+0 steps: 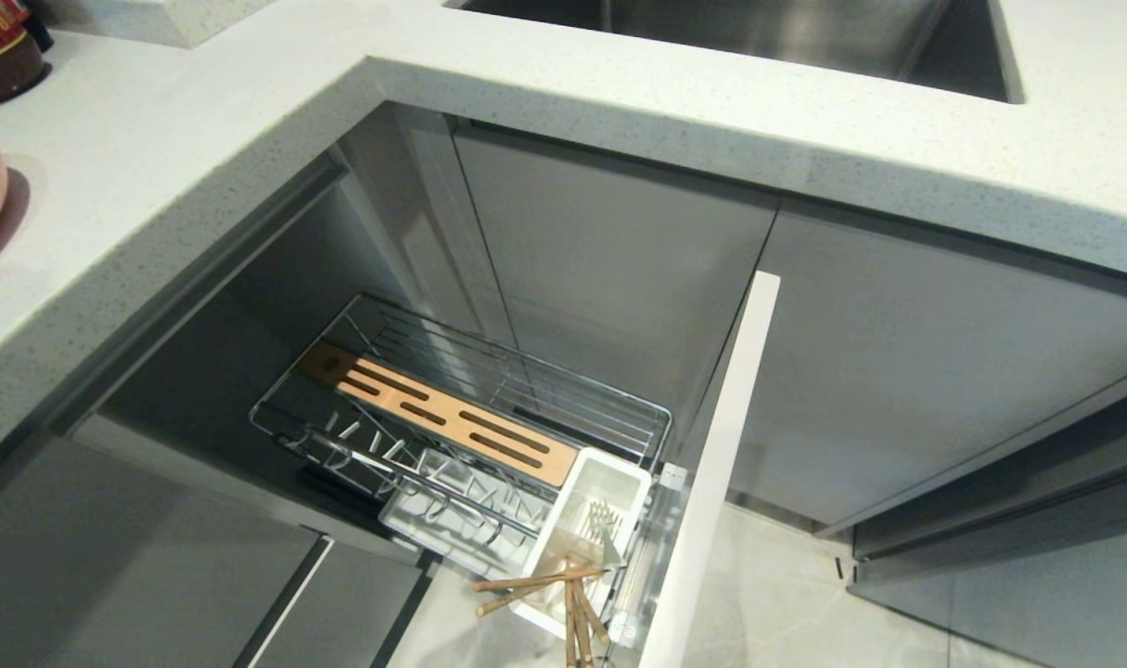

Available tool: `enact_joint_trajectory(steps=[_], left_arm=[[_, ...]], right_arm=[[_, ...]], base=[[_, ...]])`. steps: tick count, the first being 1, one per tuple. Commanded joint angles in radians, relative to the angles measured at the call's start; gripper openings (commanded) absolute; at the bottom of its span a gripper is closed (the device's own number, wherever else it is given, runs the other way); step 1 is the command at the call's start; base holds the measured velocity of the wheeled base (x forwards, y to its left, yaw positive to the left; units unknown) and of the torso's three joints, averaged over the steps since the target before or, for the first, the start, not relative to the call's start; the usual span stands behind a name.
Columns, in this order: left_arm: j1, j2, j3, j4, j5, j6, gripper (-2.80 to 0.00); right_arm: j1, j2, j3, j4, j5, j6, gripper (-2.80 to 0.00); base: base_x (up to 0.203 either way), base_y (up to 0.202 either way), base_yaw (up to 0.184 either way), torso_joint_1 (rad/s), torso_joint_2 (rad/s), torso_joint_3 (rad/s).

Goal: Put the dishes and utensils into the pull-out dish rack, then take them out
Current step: Take the spoon out of the cupboard, then take the chopsticks out of the cupboard

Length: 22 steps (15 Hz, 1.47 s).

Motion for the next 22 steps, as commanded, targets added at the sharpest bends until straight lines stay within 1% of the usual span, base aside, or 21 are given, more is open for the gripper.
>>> enact_joint_trajectory(steps=[1,3,5,7,8,9,10,11,13,15,18,19,21,22], left_arm=[[-0.018,0.002,-0.088,0.004,-0.001,0.015,-2.8],[-0.085,0.012,-0.198,0.009,-0.018,0.077,-2.8],[-0.189,0.036,-0.314,0.051,-0.061,0.125,-2.8],[-0.303,0.078,-0.443,0.162,-0.079,0.141,-2.8],[-0.37,0.102,-0.499,0.219,-0.077,0.136,-2.8],[-0.437,0.122,-0.528,0.261,-0.063,0.113,-2.8],[-0.511,0.144,-0.535,0.297,-0.038,0.079,-2.8],[-0.563,0.168,-0.537,0.327,-0.012,0.045,-2.8],[-0.7,0.231,-0.526,0.354,0.006,0.028,-2.8],[-0.778,0.29,-0.508,0.384,0.011,0.02,-2.8],[-0.964,0.316,-0.505,0.477,0.01,0.002,-2.8],[-1.012,0.329,-0.501,0.517,0.01,0.0,-2.8],[-1.056,0.363,-0.499,0.608,0.009,0.003,-2.8],[-1.067,0.376,-0.501,0.643,0.002,0.005,-2.8]], right_arm=[[0.0,0.0,0.0,0.0,0.001,-0.001,-2.8],[0.0,0.0,0.0,0.0,0.001,-0.001,-2.8],[0.0,0.0,0.0,0.0,0.001,-0.001,-2.8],[0.0,0.0,0.0,0.0,0.0,-0.001,-2.8],[0.0,0.0,0.0,0.0,0.0,-0.001,-2.8],[0.0,0.0,0.0,0.0,0.001,-0.001,-2.8],[0.0,0.0,0.0,0.0,0.0,-0.001,-2.8],[0.0,0.0,0.0,0.0,0.001,-0.001,-2.8],[0.0,0.0,0.0,0.0,0.001,-0.001,-2.8],[0.0,0.0,0.0,0.0,0.0,-0.001,-2.8],[-0.001,0.0,0.0,0.0,0.0,-0.001,-2.8],[-0.001,0.0,0.0,0.0,0.0,-0.001,-2.8],[0.0,0.0,0.0,0.0,0.0,-0.001,-2.8],[0.0,0.0,0.0,0.0,0.0,-0.001,-2.8]], base=[[0.0,0.0,0.0,0.0,0.0,0.0],[0.0,0.0,0.0,0.0,0.0,0.0],[0.0,0.0,0.0,0.0,0.0,0.0],[0.0,0.0,0.0,0.0,0.0,0.0],[0.0,0.0,0.0,0.0,0.0,0.0],[0.0,0.0,0.0,0.0,0.0,0.0],[0.0,0.0,0.0,0.0,0.0,0.0],[0.0,0.0,0.0,0.0,0.0,0.0],[0.0,0.0,0.0,0.0,0.0,0.0],[0.0,0.0,0.0,0.0,0.0,0.0],[0.0,0.0,0.0,0.0,0.0,0.0],[0.0,0.0,0.0,0.0,0.0,0.0],[0.0,0.0,0.0,0.0,0.0,0.0],[0.0,0.0,0.0,0.0,0.0,0.0]])
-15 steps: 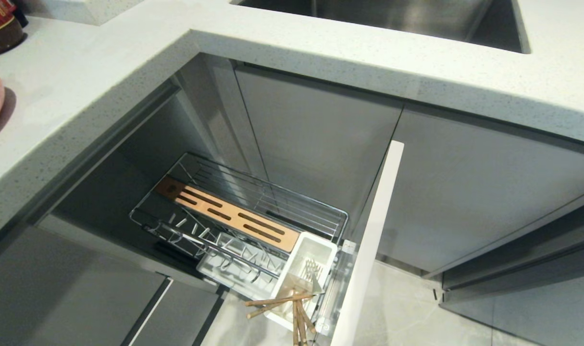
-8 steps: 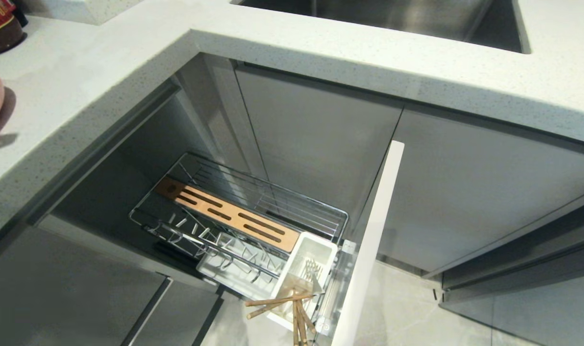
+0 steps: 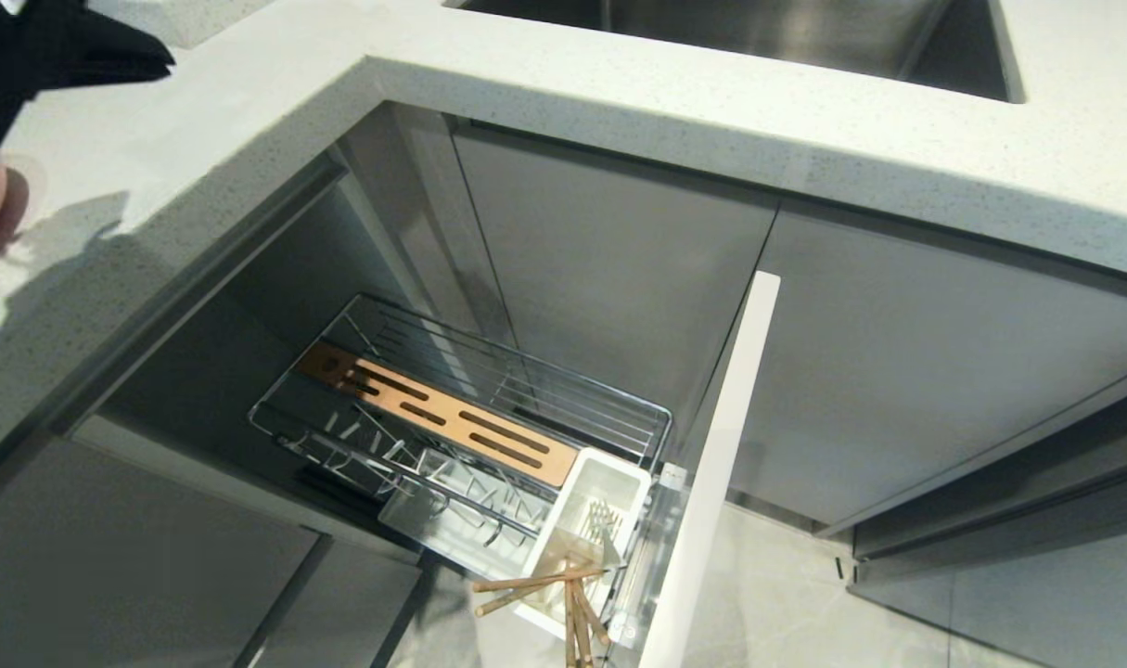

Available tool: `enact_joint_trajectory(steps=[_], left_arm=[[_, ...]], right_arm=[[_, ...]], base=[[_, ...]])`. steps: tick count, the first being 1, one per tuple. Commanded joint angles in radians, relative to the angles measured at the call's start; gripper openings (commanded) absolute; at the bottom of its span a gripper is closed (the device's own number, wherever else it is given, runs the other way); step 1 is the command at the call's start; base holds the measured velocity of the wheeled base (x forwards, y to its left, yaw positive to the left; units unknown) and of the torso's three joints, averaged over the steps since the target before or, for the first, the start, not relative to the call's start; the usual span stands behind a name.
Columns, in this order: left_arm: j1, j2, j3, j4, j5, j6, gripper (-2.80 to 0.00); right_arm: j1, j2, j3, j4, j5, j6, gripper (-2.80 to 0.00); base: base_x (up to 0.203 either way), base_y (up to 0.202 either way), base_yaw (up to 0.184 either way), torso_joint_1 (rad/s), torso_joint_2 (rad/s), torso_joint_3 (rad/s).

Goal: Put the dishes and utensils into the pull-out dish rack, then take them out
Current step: Take the chopsticks out of the cupboard

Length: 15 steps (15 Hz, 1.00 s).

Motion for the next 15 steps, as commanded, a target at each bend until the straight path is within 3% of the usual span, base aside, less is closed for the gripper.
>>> enact_joint_trajectory(steps=[1,4,8,11,15], left_arm=[[-0.026,0.038,-0.004,0.046,-0.022,-0.003,-2.8],[-0.034,0.053,-0.011,0.143,-0.153,0.012,-2.8],[-0.045,0.078,-0.011,0.368,-0.301,0.125,-2.8],[-0.077,0.12,0.0,0.511,-0.333,0.164,-2.8],[-0.155,0.18,0.099,0.553,-0.351,0.162,-2.8]], right_arm=[[0.001,0.0,0.0,0.0,0.0,-0.001,-2.8],[0.0,0.0,0.0,0.0,0.0,-0.001,-2.8],[0.0,0.0,0.0,0.0,0.0,-0.001,-2.8],[-0.001,0.0,0.0,0.0,0.0,-0.001,-2.8],[0.001,0.0,0.0,0.0,0.0,-0.001,-2.8]], base=[[0.0,0.0,0.0,0.0,0.0,0.0],[0.0,0.0,0.0,0.0,0.0,0.0],[0.0,0.0,0.0,0.0,0.0,0.0],[0.0,0.0,0.0,0.0,0.0,0.0],[0.0,0.0,0.0,0.0,0.0,0.0]])
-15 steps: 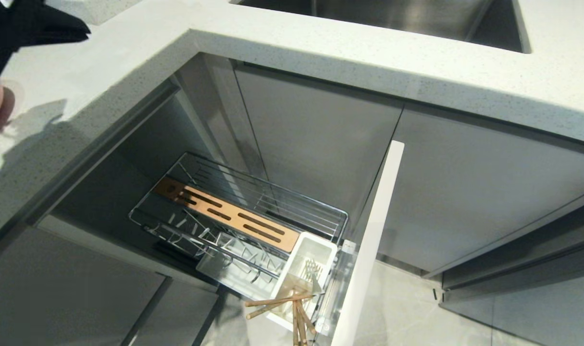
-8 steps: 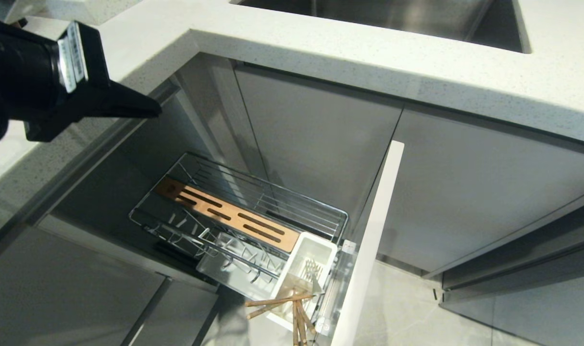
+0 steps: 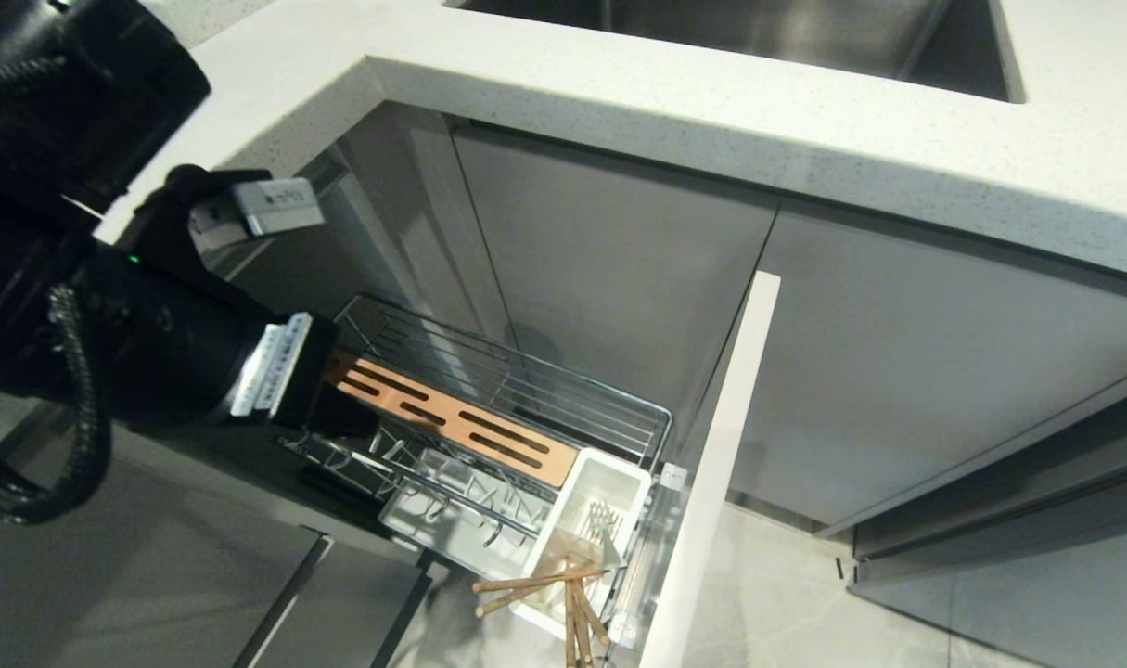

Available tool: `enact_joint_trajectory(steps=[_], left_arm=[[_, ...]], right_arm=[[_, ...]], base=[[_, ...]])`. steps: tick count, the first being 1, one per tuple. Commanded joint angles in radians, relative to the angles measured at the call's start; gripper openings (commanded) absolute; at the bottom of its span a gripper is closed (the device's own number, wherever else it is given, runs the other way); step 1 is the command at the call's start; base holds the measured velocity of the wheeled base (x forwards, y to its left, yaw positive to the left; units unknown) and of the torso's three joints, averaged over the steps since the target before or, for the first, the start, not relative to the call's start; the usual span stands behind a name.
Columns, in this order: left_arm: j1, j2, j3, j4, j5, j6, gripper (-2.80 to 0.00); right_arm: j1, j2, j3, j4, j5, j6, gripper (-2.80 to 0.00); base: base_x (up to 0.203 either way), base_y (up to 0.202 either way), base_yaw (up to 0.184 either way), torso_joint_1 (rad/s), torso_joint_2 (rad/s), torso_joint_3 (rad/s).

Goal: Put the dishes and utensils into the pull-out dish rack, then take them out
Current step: Take the chopsticks out of the cupboard

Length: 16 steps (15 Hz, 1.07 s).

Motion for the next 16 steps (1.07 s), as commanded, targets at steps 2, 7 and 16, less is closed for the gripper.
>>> enact_joint_trajectory(steps=[2,7,16], left_arm=[[-0.051,0.056,0.053,0.008,0.001,-0.009,0.0],[-0.102,0.163,0.118,0.015,0.003,-0.028,0.0],[-0.12,0.384,0.093,0.174,-0.027,-0.029,0.0]], right_arm=[[0.0,0.0,0.0,0.0,0.0,-0.001,-2.8],[-0.001,0.0,0.0,0.0,0.0,-0.001,-2.8],[0.0,0.0,0.0,0.0,-0.001,-0.001,-2.8]], base=[[0.0,0.0,0.0,0.0,0.0,0.0],[0.0,0.0,0.0,0.0,0.0,0.0],[0.0,0.0,0.0,0.0,0.0,0.0]])
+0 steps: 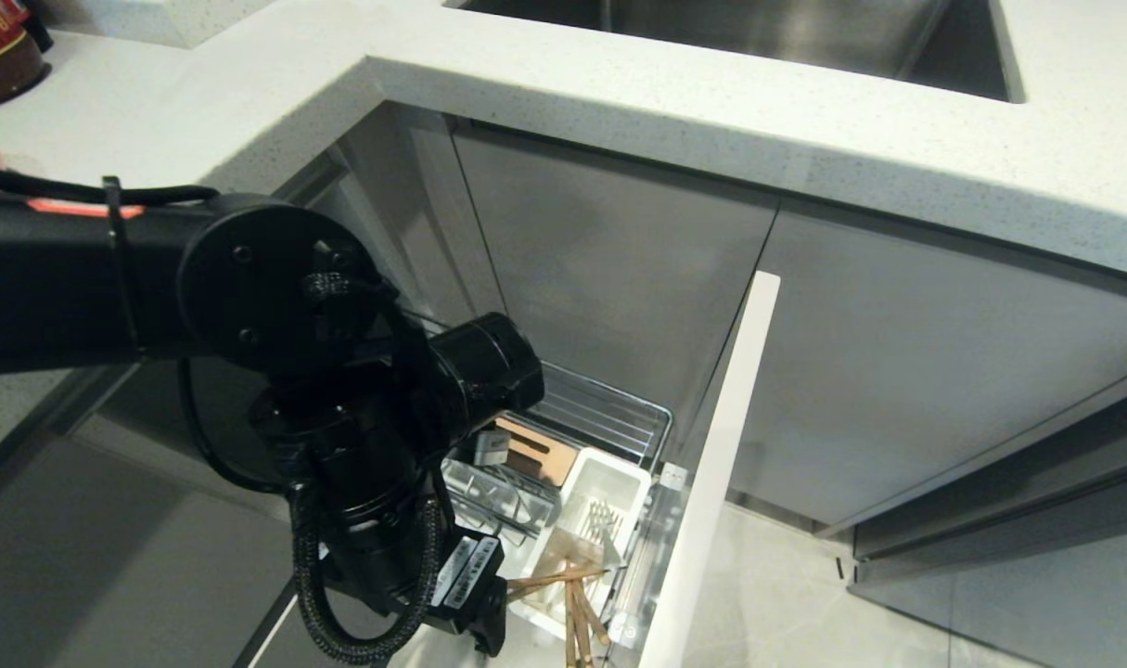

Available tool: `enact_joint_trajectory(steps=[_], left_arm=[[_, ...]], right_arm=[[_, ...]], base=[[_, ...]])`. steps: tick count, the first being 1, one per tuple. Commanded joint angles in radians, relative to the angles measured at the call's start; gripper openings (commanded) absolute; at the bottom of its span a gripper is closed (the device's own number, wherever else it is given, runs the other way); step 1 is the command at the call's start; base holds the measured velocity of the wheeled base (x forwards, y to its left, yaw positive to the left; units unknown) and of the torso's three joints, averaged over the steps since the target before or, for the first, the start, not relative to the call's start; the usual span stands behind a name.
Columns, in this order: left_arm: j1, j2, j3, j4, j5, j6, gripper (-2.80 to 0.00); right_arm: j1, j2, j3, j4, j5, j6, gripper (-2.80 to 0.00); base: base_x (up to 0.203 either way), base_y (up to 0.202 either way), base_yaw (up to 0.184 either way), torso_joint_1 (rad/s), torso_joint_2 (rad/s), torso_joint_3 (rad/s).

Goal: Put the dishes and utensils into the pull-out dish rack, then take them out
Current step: Take the chopsticks out of the cupboard

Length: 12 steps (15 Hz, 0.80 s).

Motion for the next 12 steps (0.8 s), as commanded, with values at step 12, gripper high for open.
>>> enact_joint_trajectory(steps=[12], left_arm=[[0.082,0.262,-0.163,0.129,-0.138,0.091,0.0]], right_arm=[[0.0,0.0,0.0,0.0,0.0,0.0,-2.8]], base=[[0.0,0.0,0.0,0.0,0.0,0.0]])
